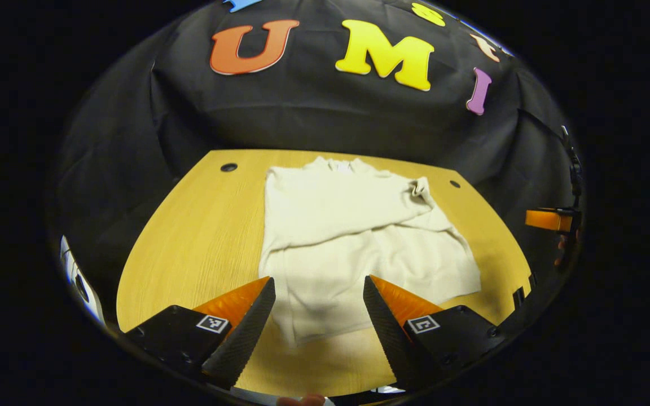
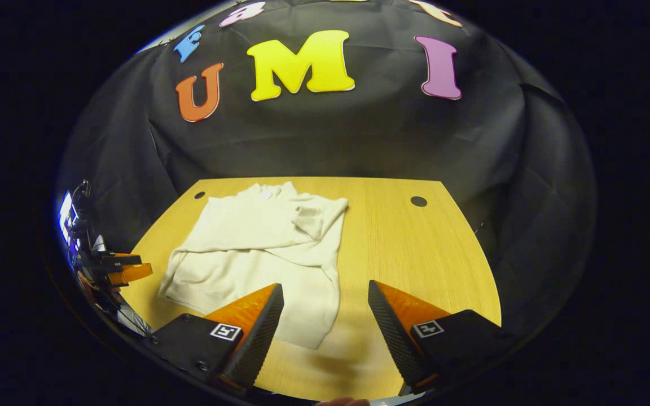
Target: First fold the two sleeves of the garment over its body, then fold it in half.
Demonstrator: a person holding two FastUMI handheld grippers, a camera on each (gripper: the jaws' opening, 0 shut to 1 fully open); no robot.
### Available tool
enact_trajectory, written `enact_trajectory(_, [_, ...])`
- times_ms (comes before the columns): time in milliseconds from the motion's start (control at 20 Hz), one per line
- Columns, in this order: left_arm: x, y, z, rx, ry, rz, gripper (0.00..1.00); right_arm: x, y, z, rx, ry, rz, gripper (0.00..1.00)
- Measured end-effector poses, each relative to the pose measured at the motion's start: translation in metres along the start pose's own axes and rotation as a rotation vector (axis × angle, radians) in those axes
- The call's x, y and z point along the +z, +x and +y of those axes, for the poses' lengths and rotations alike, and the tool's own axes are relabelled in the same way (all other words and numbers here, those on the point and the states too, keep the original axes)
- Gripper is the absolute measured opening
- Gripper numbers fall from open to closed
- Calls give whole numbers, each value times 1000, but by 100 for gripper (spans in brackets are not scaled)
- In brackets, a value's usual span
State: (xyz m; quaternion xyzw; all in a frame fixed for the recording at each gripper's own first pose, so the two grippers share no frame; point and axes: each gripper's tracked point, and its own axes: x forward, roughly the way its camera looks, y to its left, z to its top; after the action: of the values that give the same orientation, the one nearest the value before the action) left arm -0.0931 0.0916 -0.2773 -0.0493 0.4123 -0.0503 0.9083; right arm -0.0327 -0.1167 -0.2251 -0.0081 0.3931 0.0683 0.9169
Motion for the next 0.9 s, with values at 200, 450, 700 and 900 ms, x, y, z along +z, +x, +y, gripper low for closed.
enact_trajectory(200, [-49,14,18,-6,-152,139,99,-54,21,-13,-8,-43,134,96])
enact_trajectory(450, [-59,33,13,-44,-306,188,98,-100,50,-7,4,22,245,95])
enact_trajectory(700, [-52,47,1,-69,-314,203,96,-122,81,15,8,66,311,96])
enact_trajectory(900, [-50,50,-1,-62,-321,237,100,-129,101,35,-10,55,344,96])
